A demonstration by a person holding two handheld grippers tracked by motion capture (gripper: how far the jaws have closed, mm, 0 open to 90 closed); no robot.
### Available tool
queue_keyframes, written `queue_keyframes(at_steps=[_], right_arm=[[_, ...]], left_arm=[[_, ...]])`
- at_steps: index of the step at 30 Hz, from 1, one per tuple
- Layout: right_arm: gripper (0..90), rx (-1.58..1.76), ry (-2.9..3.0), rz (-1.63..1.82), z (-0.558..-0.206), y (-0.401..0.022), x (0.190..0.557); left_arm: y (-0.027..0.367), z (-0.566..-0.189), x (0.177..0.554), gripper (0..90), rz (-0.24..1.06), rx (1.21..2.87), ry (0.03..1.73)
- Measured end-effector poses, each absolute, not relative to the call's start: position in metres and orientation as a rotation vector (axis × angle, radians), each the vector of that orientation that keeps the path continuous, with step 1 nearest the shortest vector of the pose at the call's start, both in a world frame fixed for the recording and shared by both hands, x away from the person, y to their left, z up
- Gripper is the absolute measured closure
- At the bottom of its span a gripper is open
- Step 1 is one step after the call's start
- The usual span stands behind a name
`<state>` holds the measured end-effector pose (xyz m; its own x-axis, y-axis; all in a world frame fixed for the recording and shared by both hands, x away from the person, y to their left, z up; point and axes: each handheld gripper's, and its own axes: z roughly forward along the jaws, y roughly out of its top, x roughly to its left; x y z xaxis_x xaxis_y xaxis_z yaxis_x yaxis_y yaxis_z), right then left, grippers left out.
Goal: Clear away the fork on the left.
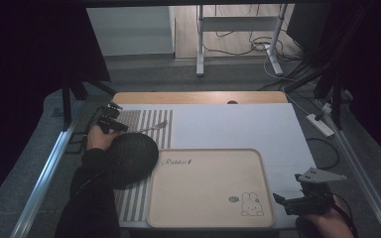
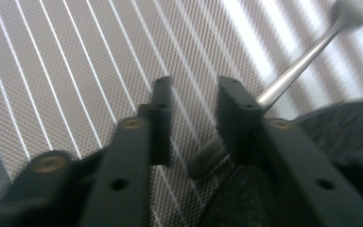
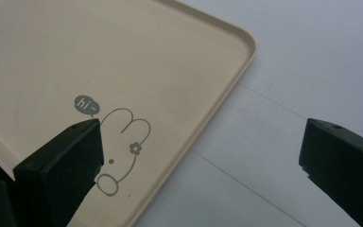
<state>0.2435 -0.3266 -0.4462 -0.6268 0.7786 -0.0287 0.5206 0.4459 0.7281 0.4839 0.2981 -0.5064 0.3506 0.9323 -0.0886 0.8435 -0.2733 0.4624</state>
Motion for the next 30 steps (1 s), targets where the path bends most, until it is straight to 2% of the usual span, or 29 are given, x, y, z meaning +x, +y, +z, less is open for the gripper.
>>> queue_keyframes(at_steps=[1,4,8,11,12,13,25,30], right_arm=[[1.3,1.103,2.343,0.993,-0.446,-0.327,0.244],[1.2,1.1,2.345,0.991,-0.446,-0.326,0.243],[1.3,1.101,2.344,0.99,-0.446,-0.326,0.243],[1.2,1.101,2.347,0.984,-0.446,-0.326,0.243],[1.2,1.101,2.347,0.984,-0.446,-0.326,0.243],[1.2,1.101,2.346,0.983,-0.446,-0.326,0.243],[1.3,1.103,2.345,0.99,-0.446,-0.327,0.244],[1.2,1.104,2.347,0.989,-0.446,-0.327,0.244]], left_arm=[[0.297,-0.503,0.484,53.2,0.295,2.18,1.54],[0.29,-0.497,0.486,38.2,0.326,2.17,1.497],[0.284,-0.496,0.49,16.7,0.288,2.158,1.481],[0.276,-0.497,0.493,7.3,0.256,2.171,1.462],[0.273,-0.498,0.494,7.3,0.243,2.184,1.454],[0.267,-0.5,0.496,1.4,0.213,2.232,1.414],[0.229,-0.51,0.511,0.0,0.16,2.388,1.346],[0.224,-0.517,0.516,0.0,0.168,2.443,1.348]])
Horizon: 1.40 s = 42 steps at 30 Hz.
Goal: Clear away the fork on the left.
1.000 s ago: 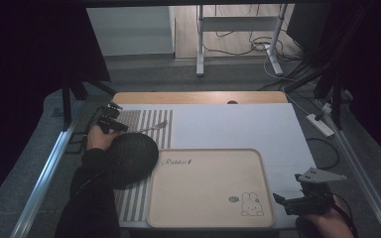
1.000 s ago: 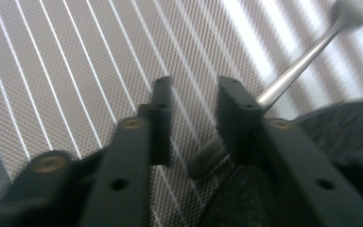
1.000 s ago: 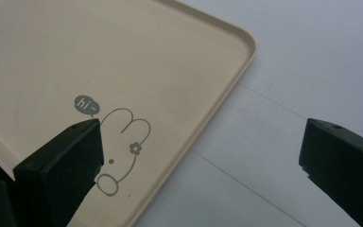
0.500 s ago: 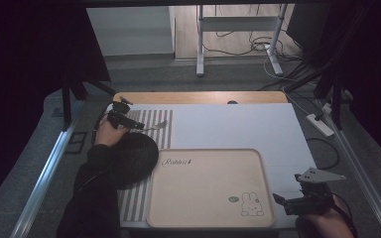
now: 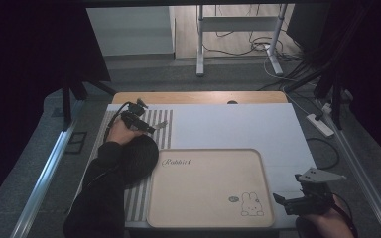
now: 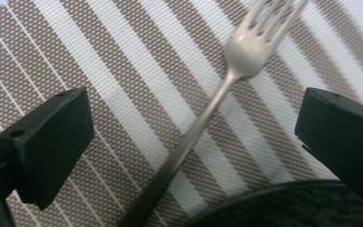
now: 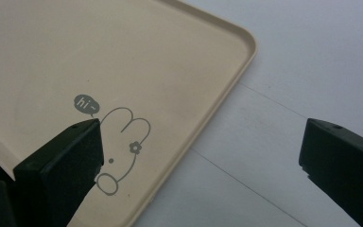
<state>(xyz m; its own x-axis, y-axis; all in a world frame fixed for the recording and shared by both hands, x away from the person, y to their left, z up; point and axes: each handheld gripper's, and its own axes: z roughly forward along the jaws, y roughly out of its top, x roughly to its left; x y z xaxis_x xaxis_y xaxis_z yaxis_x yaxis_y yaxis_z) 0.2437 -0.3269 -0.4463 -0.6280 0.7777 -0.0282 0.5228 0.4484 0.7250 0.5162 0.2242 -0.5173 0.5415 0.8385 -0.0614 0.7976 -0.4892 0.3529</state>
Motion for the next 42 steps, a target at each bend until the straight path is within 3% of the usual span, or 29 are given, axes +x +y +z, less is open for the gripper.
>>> queue_keyframes(at_steps=[5,10,14,15,16,19,25,32,37,42], right_arm=[[1.3,1.107,2.343,0.992,-0.446,-0.327,0.244],[1.3,1.107,2.345,0.987,-0.446,-0.327,0.244],[1.3,1.105,2.343,0.988,-0.446,-0.327,0.244],[1.2,1.104,2.344,0.988,-0.446,-0.327,0.244],[1.2,1.104,2.344,0.988,-0.446,-0.327,0.244],[1.2,1.102,2.345,0.989,-0.446,-0.327,0.244],[1.3,1.102,2.346,0.989,-0.446,-0.327,0.243],[1.3,1.099,2.345,0.992,-0.446,-0.327,0.243],[1.3,1.1,2.344,0.997,-0.446,-0.327,0.243],[1.3,1.1,2.343,1.001,-0.446,-0.327,0.243]], left_arm=[[0.226,-0.523,0.516,10.5,0.182,2.469,1.296],[0.227,-0.519,0.512,34.4,0.206,2.473,1.225],[0.235,-0.521,0.508,44.2,0.229,2.459,1.119],[0.235,-0.521,0.508,51.9,0.229,2.459,1.119],[0.238,-0.52,0.508,51.9,0.232,2.452,1.115],[0.243,-0.521,0.507,77.1,0.247,2.449,1.095],[0.243,-0.52,0.508,85.8,0.211,2.48,1.049],[0.248,-0.522,0.508,86.2,0.19,2.447,1.033],[0.244,-0.519,0.506,86.3,0.37,2.543,1.005],[0.25,-0.516,0.504,86.3,0.446,2.563,1.016]])
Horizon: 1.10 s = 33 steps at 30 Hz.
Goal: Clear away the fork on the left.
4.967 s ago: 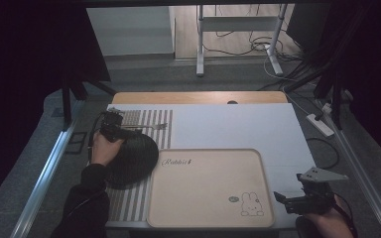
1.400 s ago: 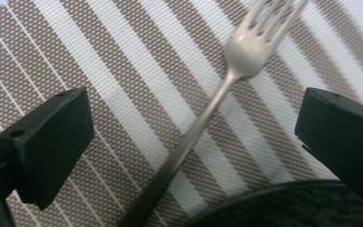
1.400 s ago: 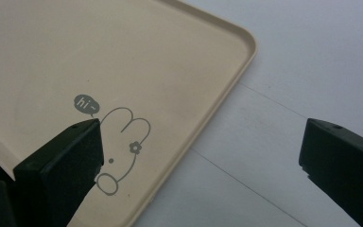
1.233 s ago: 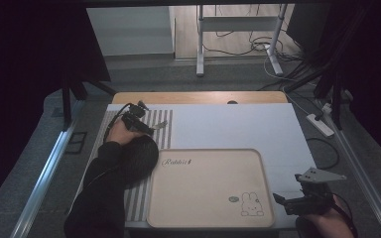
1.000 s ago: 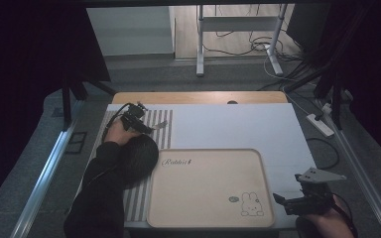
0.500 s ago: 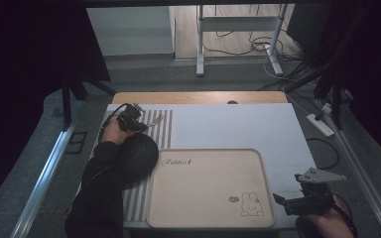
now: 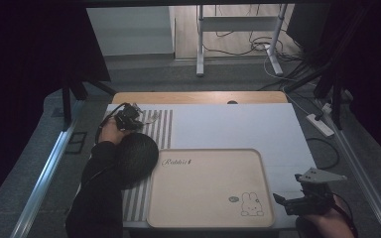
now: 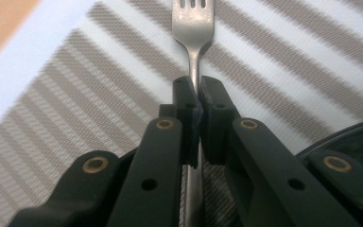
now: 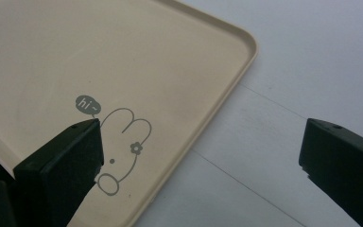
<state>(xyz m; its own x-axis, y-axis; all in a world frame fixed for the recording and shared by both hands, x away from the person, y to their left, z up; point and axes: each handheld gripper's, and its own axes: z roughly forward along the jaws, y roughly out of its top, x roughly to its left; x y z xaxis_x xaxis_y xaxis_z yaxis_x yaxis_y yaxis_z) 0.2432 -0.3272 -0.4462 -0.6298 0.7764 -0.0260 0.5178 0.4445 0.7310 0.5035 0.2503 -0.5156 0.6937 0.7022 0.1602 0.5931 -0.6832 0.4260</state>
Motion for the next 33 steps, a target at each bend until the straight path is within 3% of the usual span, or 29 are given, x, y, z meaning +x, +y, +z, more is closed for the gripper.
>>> queue_keyframes(at_steps=[9,33], right_arm=[[1.2,1.094,2.347,0.996,-0.446,-0.327,0.243],[1.1,1.094,2.348,0.993,-0.446,-0.327,0.243]], left_arm=[[0.263,-0.496,0.495,86.2,0.517,2.582,1.049],[0.268,-0.47,0.449,86.2,0.214,2.46,1.158]])
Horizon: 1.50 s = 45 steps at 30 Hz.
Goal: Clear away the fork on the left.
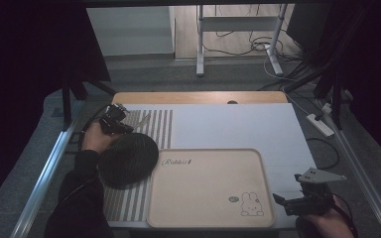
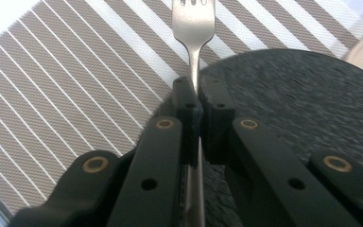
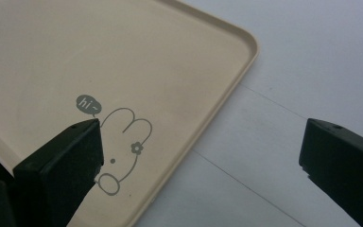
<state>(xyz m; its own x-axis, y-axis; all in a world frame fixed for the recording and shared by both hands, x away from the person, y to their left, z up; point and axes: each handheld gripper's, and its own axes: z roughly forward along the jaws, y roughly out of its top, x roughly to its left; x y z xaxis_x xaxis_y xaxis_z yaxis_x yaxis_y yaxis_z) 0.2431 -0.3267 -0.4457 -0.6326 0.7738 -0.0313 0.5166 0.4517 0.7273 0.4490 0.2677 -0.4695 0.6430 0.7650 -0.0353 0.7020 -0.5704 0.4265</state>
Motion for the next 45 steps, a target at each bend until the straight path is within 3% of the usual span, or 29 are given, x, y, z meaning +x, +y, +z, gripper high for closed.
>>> queue_keyframes(at_steps=[28,45], right_arm=[[1.2,1.067,2.364,0.982,-0.446,-0.324,0.242],[1.2,1.049,2.373,0.974,-0.446,-0.323,0.242]], left_arm=[[0.228,-0.453,0.35,86.2,0.121,2.406,1.029],[0.193,-0.463,0.321,86.1,0.021,2.378,1.005]])
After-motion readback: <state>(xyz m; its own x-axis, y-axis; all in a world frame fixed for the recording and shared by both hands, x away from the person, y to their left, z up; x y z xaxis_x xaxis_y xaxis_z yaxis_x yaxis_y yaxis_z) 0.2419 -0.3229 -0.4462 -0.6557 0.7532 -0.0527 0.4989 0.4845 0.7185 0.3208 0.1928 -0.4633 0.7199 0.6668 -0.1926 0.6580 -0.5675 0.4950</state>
